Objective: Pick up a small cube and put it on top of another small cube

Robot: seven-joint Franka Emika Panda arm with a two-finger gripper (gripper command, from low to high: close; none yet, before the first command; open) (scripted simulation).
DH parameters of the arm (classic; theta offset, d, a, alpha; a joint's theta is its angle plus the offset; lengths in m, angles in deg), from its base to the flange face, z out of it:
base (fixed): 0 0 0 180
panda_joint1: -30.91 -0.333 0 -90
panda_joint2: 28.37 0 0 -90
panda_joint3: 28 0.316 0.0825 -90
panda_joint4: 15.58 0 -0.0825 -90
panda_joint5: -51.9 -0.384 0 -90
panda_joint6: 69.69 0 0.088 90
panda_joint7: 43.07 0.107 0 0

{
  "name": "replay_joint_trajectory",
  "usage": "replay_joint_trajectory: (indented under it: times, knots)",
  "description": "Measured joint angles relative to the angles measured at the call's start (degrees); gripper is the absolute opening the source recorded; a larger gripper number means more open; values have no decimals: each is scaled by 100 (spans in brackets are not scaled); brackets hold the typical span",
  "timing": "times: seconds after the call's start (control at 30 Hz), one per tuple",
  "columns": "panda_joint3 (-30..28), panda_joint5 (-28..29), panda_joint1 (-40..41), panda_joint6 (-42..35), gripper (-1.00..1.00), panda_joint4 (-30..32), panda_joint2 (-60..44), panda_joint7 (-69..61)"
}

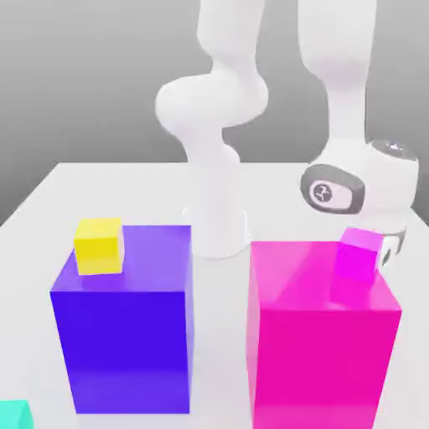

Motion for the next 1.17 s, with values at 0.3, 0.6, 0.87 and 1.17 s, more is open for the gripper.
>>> replay_joint_trajectory:
  times: [0.3,0.6,0.87,1.17]
  knots:
    - [315,-1356,332,-1153,-100,-390,1481,-1030]
    - [-380,-1421,802,-3298,-100,-1771,2259,-2543]
    - [-1017,-1249,1187,-5292,-100,-2770,2779,-3934]
    - [-1015,-1279,1188,-4715,100,-2212,2532,-4044]
